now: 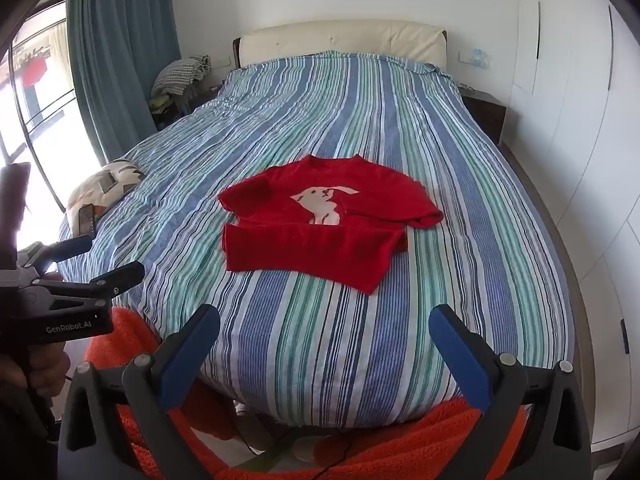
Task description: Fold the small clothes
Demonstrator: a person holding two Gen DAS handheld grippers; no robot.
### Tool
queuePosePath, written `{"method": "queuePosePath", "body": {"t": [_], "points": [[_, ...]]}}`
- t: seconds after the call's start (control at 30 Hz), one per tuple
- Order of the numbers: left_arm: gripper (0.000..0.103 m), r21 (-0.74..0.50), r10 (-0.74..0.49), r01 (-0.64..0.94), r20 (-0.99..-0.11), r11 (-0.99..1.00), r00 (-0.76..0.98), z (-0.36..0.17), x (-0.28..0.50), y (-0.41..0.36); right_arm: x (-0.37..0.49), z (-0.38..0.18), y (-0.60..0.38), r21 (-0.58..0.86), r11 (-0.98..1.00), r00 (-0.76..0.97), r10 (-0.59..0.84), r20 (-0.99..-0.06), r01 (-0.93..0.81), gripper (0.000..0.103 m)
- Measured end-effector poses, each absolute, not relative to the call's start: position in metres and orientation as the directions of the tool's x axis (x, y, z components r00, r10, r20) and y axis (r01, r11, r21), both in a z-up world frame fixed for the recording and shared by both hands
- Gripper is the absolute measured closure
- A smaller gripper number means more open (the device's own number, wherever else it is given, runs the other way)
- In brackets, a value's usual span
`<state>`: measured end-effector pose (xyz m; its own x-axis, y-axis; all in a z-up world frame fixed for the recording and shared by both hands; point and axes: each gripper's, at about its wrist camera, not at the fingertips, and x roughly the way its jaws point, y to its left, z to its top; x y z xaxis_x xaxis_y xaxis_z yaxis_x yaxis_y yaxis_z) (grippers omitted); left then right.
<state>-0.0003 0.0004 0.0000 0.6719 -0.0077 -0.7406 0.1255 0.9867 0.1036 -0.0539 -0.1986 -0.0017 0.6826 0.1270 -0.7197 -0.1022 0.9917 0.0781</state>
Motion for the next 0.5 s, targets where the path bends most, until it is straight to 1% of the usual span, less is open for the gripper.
{"method": "queuePosePath", "body": {"t": [0.1,0.13,0.17,0.3,0.33,0.43,0.5], "points": [[0.0,0.074,-0.022,0.116,-0.746,0.99,0.666,0.001,-0.004,0.001,-0.05,-0.001,-0.197,0.08,0.992,0.68,0.127,-0.722,-0.1,0.0],[0.0,0.036,-0.045,0.112,-0.764,0.993,0.644,0.0,-0.001,0.011,-0.05,0.0,-0.197,0.077,0.992,0.683,0.126,-0.719,-0.101,0.0],[0.0,0.025,-0.049,0.106,-0.766,0.994,0.64,0.0,-0.001,0.014,-0.05,0.001,-0.197,0.074,0.992,0.687,0.124,-0.716,-0.102,0.0],[0.0,0.012,-0.053,0.105,-0.804,0.994,0.592,-0.011,0.011,0.016,-0.052,-0.006,-0.201,0.073,0.993,0.688,0.119,-0.715,-0.096,0.0],[0.0,0.014,-0.051,0.106,-0.806,0.994,0.589,-0.013,0.011,0.016,-0.054,-0.008,-0.202,0.075,0.993,0.686,0.12,-0.718,-0.095,0.0],[0.0,0.074,-0.001,0.1,-0.798,0.992,0.602,-0.019,0.009,0.006,-0.053,-0.009,-0.201,0.075,0.994,0.668,0.111,-0.736,-0.082,0.0],[0.0,0.07,-0.005,0.102,-0.805,0.992,0.593,-0.022,0.008,0.007,-0.046,-0.009,-0.201,0.078,0.994,0.659,0.11,-0.744,-0.078,0.0]]}}
